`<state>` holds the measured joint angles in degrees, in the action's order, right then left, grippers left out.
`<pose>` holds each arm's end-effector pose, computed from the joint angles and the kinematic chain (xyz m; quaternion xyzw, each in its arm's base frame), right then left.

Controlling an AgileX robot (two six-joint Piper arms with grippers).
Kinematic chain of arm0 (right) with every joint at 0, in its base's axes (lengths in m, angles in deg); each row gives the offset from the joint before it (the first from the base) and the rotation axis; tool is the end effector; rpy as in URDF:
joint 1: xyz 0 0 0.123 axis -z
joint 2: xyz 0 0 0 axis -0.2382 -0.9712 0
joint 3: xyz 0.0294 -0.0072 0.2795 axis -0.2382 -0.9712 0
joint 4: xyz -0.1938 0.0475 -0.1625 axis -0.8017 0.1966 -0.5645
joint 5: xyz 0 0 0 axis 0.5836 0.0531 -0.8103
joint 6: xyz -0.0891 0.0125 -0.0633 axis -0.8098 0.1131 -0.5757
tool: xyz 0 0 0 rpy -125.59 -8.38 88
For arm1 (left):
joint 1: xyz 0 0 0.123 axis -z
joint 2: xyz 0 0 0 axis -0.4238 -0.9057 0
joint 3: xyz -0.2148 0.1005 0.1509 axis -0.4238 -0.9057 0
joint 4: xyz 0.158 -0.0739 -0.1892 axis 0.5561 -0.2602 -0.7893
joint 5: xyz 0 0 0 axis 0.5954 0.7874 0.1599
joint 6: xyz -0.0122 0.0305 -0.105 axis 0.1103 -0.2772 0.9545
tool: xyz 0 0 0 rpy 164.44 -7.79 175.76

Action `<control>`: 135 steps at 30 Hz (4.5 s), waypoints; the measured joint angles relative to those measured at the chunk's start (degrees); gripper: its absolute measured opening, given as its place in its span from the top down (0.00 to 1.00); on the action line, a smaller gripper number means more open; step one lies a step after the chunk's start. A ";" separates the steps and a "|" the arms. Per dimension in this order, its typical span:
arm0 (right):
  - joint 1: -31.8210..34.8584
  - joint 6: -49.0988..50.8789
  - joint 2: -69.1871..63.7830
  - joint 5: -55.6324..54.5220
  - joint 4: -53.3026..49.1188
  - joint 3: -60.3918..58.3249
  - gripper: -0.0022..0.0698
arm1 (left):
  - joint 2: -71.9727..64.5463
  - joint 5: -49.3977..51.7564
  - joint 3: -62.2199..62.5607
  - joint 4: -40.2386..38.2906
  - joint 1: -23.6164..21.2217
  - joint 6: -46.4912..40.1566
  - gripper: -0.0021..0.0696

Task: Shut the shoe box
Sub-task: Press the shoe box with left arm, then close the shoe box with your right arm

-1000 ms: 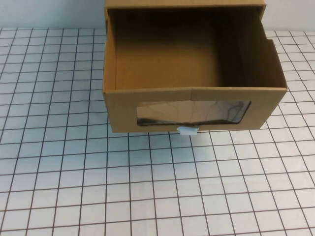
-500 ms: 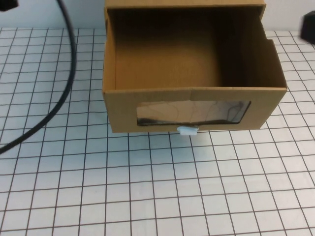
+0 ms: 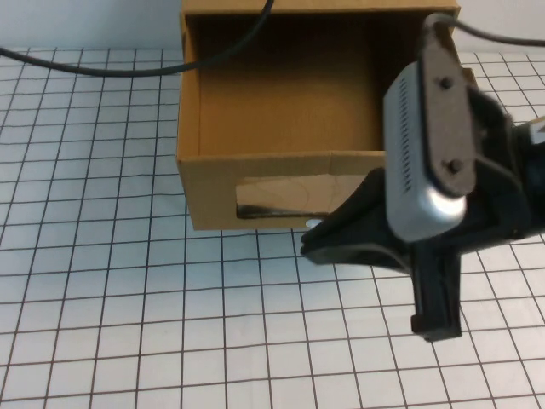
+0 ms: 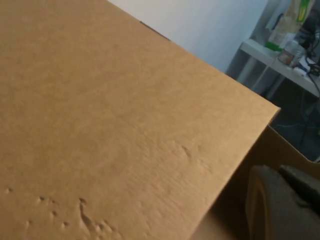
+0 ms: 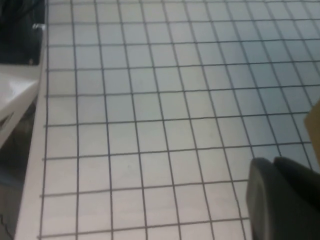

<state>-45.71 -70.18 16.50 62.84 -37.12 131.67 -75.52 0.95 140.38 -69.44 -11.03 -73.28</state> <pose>0.1930 0.1936 0.3656 -0.6506 0.6167 0.2272 0.3805 0.3790 -0.1681 0.4329 0.2973 0.7555 -0.3391 0.4753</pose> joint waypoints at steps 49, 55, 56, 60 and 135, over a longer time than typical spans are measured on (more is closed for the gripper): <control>2.16 -29.19 -22.25 -23.66 -4.53 7.33 0.98 | -20.82 6.78 19.66 -0.62 0.76 5.09 0.98; -2.54 -29.19 -20.14 -15.15 -5.38 7.33 0.96 | -21.16 6.78 19.89 -0.33 0.76 5.09 0.98; -3.54 -29.19 -20.13 -14.50 -5.77 6.88 0.96 | -21.16 6.78 20.03 -0.21 0.76 5.09 0.98; -5.52 -29.43 -20.06 -16.71 -7.58 3.47 0.96 | -21.16 6.78 20.15 0.13 0.76 5.09 0.98; 1.85 -36.06 -29.00 -60.66 13.06 9.75 0.99 | -21.16 8.09 20.41 0.50 0.90 5.09 0.98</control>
<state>-43.86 -106.24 -12.51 2.18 -24.07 141.42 -96.68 9.04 160.79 -68.93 -10.13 -68.19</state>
